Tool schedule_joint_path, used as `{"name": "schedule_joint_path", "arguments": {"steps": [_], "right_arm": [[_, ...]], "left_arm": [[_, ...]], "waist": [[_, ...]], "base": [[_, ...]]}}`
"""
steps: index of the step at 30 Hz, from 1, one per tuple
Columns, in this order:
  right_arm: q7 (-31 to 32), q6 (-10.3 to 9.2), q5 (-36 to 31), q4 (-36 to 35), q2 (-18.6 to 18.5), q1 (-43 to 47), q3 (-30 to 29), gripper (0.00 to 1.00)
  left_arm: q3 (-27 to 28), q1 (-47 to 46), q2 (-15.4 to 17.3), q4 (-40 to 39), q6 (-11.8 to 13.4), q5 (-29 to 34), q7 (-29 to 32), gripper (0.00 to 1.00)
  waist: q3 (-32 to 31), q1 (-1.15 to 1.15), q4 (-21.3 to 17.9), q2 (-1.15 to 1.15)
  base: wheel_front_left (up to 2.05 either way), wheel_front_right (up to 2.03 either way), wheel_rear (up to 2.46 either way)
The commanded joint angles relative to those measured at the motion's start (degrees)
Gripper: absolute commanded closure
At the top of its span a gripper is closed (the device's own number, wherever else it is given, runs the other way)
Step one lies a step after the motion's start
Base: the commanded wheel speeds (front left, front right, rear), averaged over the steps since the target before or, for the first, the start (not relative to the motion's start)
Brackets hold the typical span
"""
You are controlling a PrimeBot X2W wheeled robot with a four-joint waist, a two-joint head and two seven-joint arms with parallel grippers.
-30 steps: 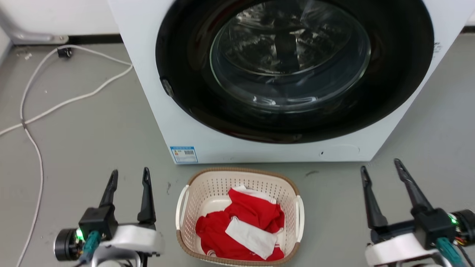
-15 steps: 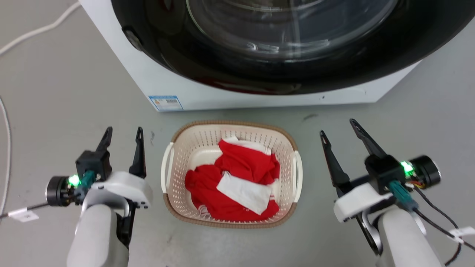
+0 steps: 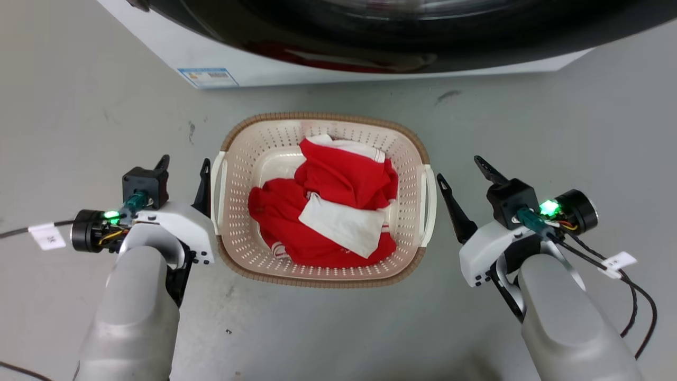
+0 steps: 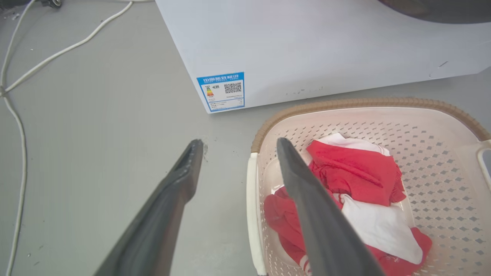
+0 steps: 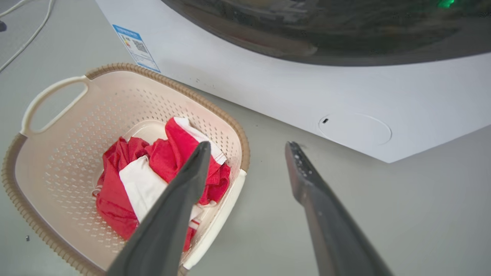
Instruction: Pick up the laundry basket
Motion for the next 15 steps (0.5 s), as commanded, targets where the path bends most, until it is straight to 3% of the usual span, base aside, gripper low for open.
{"name": "schedule_joint_path", "arguments": {"steps": [1,15], "right_arm": [[-0.1,-0.04,0.3,2.1,-0.1,-1.8,0.6,0.00],[-0.1,-0.04,3.1,18.6,-0.1,-12.3,4.9,0.00]], "left_arm": [[-0.1,-2.1,0.2,1.6,-0.2,-0.2,-0.2,0.00],[-3.4,-10.8,1.1,15.4,-0.4,-0.5,-0.2,0.00]], "waist": [[1.9,-0.01,0.0,0.00],[8.5,-0.01,-0.2,0.00]], "base": [[0.00,0.00,0.00],[0.00,0.00,0.00]]}}
